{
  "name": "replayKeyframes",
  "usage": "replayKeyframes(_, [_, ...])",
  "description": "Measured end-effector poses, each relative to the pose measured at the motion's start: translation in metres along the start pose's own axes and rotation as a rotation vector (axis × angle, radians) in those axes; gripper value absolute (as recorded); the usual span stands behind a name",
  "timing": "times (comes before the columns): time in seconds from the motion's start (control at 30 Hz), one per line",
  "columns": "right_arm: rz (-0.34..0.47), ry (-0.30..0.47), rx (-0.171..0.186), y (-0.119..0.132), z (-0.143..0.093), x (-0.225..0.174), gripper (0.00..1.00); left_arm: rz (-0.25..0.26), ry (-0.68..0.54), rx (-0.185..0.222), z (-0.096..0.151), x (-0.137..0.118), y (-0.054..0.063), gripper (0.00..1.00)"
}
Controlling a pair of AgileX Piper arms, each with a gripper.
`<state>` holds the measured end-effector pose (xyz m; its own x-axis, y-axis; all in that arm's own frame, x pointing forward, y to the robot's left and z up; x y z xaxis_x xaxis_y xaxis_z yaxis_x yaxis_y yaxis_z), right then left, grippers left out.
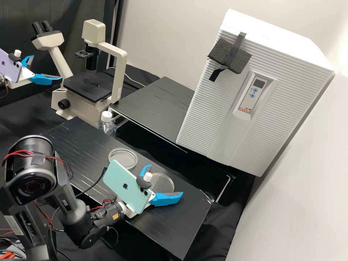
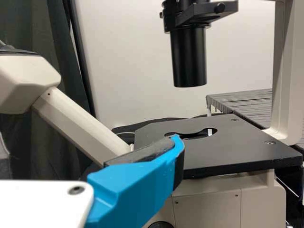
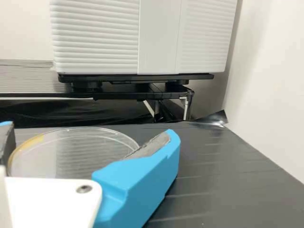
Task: Open the petri dish lid.
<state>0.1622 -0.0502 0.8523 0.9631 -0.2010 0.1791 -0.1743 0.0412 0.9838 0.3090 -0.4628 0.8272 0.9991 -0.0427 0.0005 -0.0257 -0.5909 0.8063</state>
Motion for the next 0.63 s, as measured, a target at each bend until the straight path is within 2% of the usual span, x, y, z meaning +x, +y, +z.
replayKeyframes(0.27, [0.008, -0.006, -0.001, 0.000, 0.000, 0.000, 1.00, 0.000, 0.000, 0.000, 0.000, 0.000, 0.000, 1.00])
replayKeyframes(0.4, [0.027, -0.010, 0.018, 0.002, -0.001, 0.000, 1.00, 0.000, 0.000, 0.000, 0.000, 0.000, 0.000, 1.00])
replayKeyframes(0.63, [0.049, 0.016, 0.177, 0.014, 0.000, -0.008, 1.00, 0.000, 0.000, 0.000, 0.000, 0.000, 0.000, 1.00])
